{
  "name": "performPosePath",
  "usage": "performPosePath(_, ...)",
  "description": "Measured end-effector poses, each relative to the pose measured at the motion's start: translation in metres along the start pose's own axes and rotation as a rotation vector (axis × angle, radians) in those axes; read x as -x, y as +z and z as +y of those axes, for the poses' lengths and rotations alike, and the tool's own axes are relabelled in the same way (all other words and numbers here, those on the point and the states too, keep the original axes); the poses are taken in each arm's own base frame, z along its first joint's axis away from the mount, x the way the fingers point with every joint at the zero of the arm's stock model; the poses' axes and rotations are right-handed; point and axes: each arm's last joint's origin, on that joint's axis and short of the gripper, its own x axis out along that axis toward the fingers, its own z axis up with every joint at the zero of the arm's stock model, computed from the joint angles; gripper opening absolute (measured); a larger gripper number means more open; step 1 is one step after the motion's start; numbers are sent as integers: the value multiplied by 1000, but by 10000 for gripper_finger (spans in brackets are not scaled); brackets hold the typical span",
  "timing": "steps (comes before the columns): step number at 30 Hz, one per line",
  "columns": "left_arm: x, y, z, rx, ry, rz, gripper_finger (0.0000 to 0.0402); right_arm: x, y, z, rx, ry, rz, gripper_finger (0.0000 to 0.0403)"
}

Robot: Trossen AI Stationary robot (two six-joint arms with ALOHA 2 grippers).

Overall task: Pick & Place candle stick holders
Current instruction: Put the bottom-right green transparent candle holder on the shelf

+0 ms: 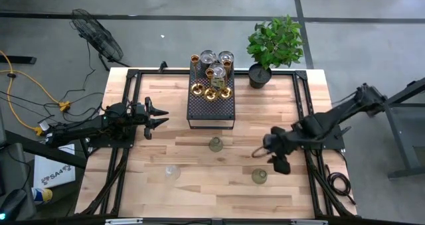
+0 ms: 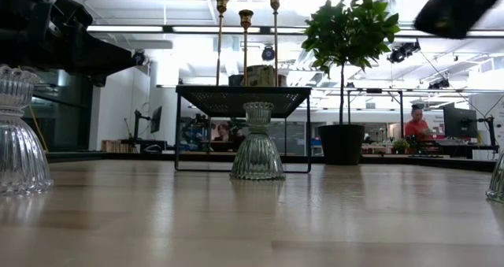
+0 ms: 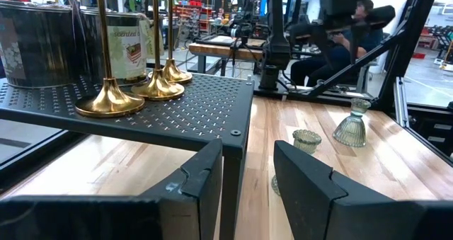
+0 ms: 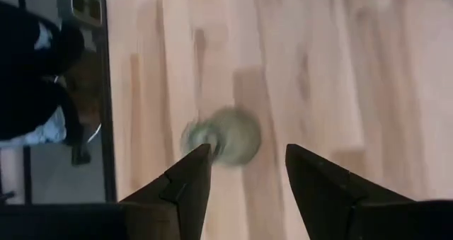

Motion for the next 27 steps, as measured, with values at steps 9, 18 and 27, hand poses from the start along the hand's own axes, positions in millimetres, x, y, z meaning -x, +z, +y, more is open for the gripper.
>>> performPosePath(9, 0, 0, 0, 0, -1, 0, 125, -21, -33, 31, -23, -43, 122, 180)
performPosePath(18, 0, 0, 0, 0, -1, 0, 125, -66, -60, 34, -179, -38, 136, 258)
performPosePath(27, 0, 0, 0, 0, 0, 0, 125, -93, -73, 19, -164, -37, -89, 319)
